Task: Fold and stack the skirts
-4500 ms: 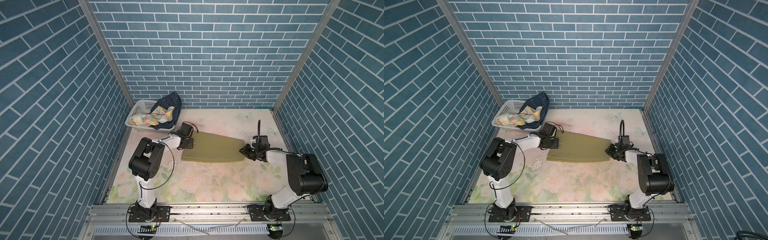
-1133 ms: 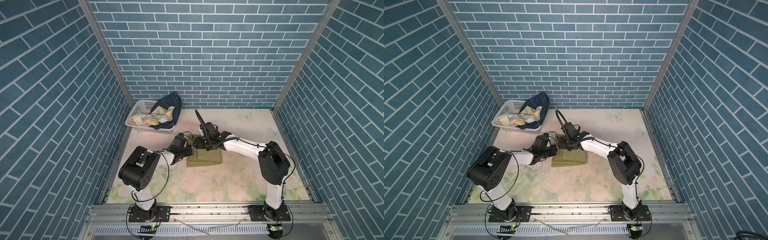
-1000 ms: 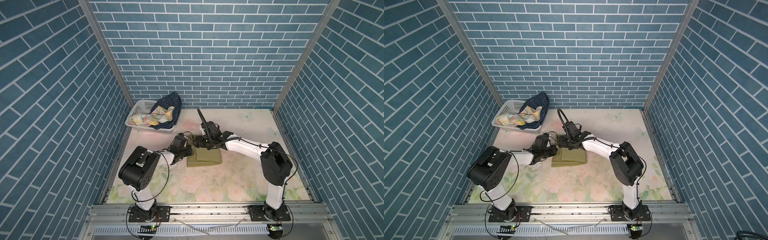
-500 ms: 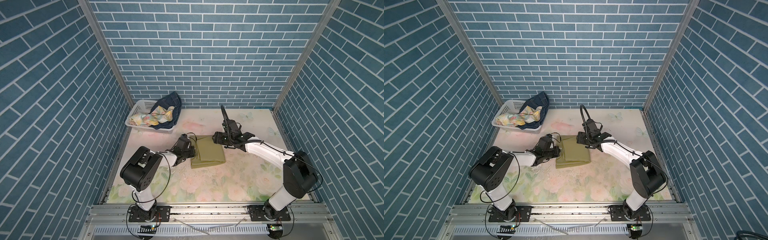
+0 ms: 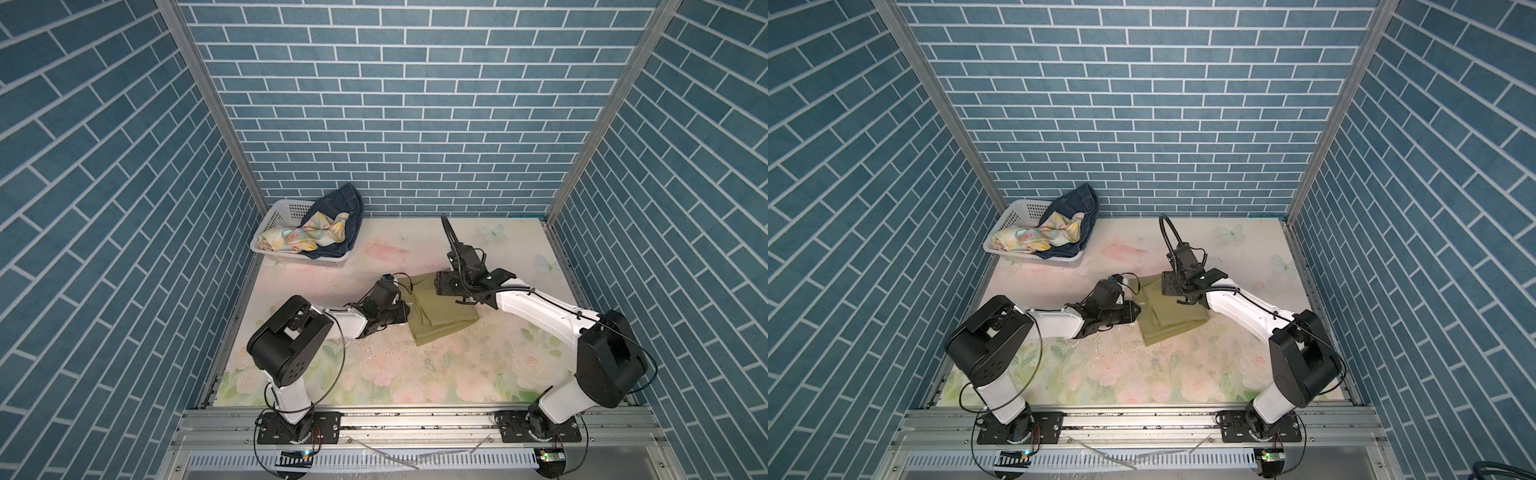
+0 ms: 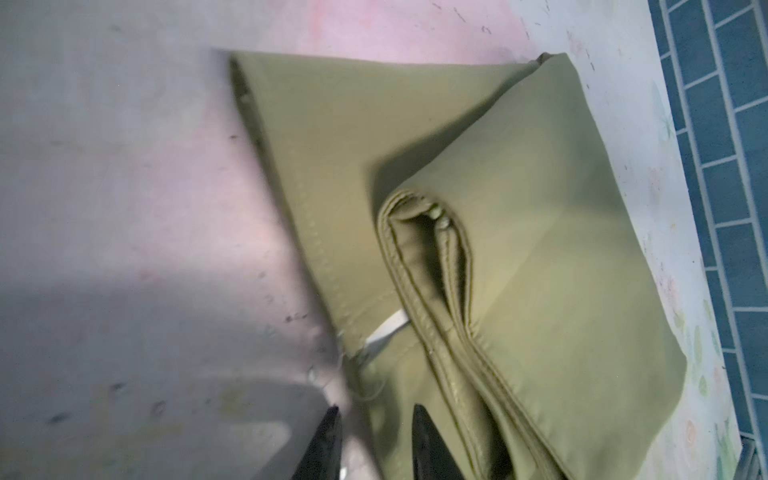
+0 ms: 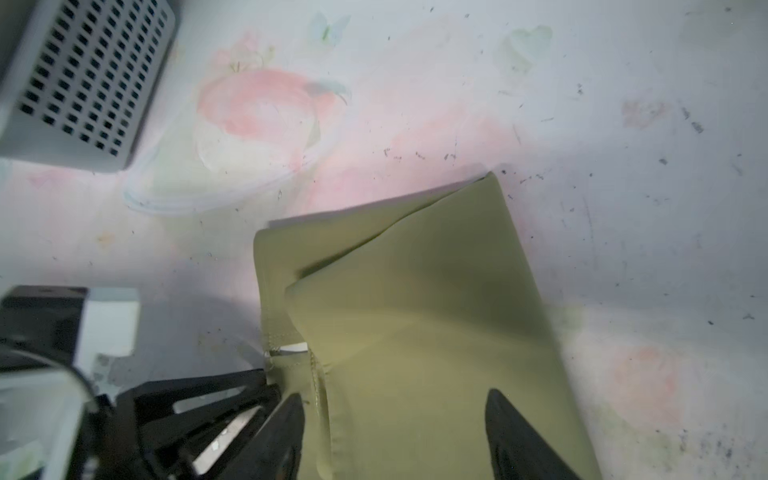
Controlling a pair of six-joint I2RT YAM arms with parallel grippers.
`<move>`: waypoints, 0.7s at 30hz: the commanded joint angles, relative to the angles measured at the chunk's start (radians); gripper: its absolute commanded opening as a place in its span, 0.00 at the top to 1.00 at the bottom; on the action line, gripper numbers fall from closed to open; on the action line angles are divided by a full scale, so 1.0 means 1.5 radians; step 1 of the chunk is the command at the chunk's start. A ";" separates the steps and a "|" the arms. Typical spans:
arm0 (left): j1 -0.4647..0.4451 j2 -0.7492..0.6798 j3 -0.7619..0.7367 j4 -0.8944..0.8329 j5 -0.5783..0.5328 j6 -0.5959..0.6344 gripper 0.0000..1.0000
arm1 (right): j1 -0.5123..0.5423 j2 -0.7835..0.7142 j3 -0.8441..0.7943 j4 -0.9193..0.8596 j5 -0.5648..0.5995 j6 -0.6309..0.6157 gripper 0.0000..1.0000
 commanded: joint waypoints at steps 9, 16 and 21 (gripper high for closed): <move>0.055 -0.010 0.030 -0.157 0.021 0.019 0.55 | 0.053 0.087 0.030 -0.012 0.013 -0.043 0.31; 0.071 0.053 0.122 -0.205 0.004 0.056 0.56 | 0.073 0.111 0.030 -0.002 0.020 -0.040 0.31; 0.073 0.087 0.160 -0.216 -0.001 0.065 0.57 | 0.086 0.124 0.035 0.003 0.021 -0.037 0.31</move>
